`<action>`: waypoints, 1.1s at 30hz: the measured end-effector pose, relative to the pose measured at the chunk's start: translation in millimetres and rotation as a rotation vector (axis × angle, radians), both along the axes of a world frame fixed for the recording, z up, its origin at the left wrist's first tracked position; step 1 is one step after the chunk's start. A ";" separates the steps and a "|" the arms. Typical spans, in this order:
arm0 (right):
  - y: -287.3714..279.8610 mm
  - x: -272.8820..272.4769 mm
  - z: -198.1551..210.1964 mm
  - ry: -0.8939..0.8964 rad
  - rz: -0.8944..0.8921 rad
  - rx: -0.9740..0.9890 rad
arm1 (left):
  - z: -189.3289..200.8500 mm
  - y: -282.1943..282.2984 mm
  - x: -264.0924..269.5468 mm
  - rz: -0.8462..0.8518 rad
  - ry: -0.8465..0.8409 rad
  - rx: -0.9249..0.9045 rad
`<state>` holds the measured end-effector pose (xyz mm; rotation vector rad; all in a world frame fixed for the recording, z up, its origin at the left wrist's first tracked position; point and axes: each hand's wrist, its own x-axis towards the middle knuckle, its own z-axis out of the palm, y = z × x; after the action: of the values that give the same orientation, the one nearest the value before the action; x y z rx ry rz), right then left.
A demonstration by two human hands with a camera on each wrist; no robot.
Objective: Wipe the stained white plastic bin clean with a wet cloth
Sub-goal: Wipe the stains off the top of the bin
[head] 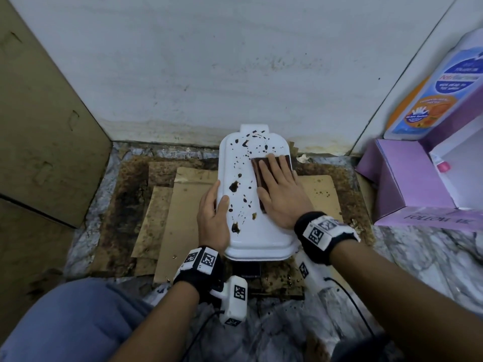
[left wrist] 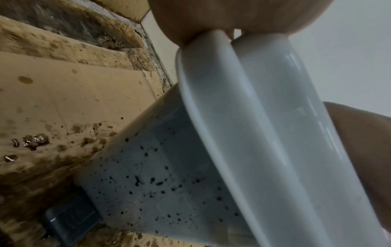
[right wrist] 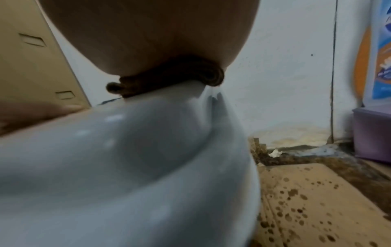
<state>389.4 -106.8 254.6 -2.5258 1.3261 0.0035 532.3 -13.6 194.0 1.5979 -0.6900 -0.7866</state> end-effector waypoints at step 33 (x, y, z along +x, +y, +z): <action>27.3 -24.2 -2.1 -0.048 0.096 0.007 | 3.6 0.5 1.0 -0.028 -0.014 0.020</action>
<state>365.2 -79.5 252.4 -2.5642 1.1843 -0.0322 533.3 -13.1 197.7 1.6161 -0.7177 -0.8052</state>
